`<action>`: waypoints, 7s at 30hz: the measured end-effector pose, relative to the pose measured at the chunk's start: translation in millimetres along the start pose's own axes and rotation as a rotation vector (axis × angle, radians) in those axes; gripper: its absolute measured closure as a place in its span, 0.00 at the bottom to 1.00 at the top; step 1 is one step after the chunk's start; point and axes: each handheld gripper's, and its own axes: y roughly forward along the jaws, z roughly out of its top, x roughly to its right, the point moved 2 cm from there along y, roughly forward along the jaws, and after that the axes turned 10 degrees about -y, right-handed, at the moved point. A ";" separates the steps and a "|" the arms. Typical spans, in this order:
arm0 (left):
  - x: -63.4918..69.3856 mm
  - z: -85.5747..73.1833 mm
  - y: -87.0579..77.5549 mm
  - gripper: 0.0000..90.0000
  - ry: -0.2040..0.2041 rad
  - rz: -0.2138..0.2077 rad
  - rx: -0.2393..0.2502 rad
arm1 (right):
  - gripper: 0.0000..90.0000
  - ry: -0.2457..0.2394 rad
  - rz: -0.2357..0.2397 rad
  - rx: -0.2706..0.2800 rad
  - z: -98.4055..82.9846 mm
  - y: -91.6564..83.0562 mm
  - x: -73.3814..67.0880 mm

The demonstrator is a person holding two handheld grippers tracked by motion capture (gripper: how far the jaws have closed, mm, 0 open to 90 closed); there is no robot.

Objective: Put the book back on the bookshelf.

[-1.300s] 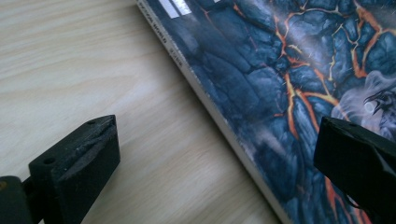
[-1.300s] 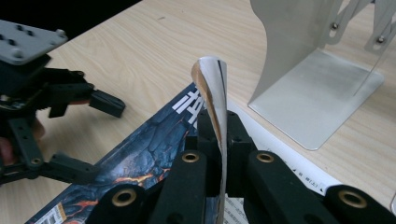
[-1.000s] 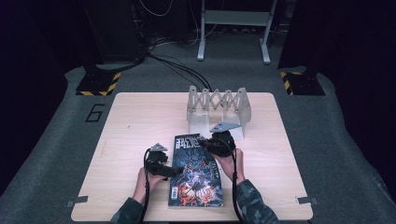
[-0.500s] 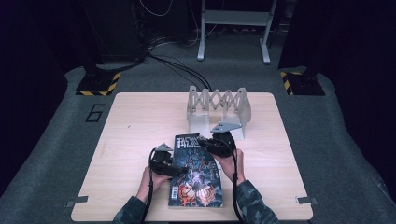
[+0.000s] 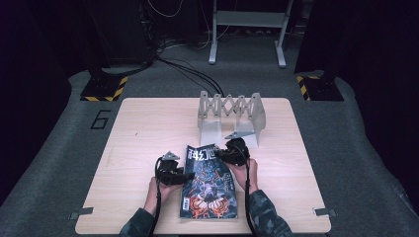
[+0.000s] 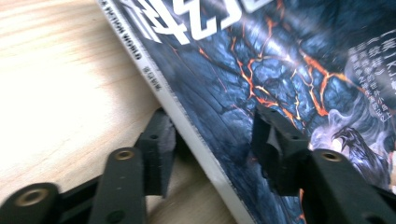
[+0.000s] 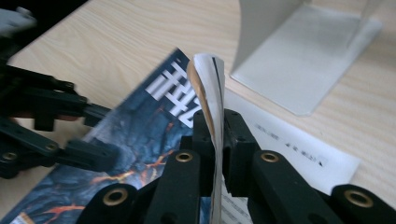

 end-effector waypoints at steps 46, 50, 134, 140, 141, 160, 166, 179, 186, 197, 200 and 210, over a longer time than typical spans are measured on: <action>6.0 27.9 22.0 0.39 0.050 -0.029 -0.091 | 0.82 0.018 -0.070 -0.148 -51.9 -0.7 12.2; 7.7 27.2 21.0 0.44 0.069 -0.028 -0.113 | 0.82 0.027 -0.073 -0.137 -52.7 -0.7 11.0; 31.0 19.7 -23.3 0.80 0.204 -0.219 0.075 | 0.59 0.100 0.132 -0.021 -40.1 -11.9 45.5; 25.6 25.6 -23.5 0.78 0.181 -0.224 0.014 | 0.74 0.061 0.089 -0.018 -35.2 -20.0 39.8; 25.6 25.6 -23.5 0.78 0.181 -0.224 0.014 | 0.75 0.052 0.085 -0.021 -34.5 -20.9 39.1; 21.2 42.8 -26.7 0.66 0.176 -0.286 -0.105 | 0.84 -0.058 0.035 0.022 -20.0 -35.9 26.2; 22.7 49.8 -26.1 0.64 0.184 -0.313 -0.124 | 0.85 -0.085 0.028 0.040 -14.3 -42.4 22.7; 26.8 63.2 -27.3 0.69 0.199 -0.313 -0.120 | 0.86 -0.159 0.012 0.081 -3.9 -51.5 11.0; 30.3 70.2 -31.2 0.73 0.205 -0.285 -0.094 | 0.86 -0.174 0.001 0.085 0.8 -55.0 7.4; 41.8 74.6 -41.0 0.79 0.303 -0.265 -0.039 | 0.86 -0.176 -0.020 0.112 7.2 -65.2 8.0; 45.3 76.3 -43.6 0.79 0.323 -0.251 -0.028 | 0.86 -0.177 -0.028 0.113 9.9 -68.8 7.5; 52.5 78.6 -50.3 0.79 0.383 -0.241 -0.004 | 0.86 -0.197 -0.032 0.124 15.5 -75.6 8.8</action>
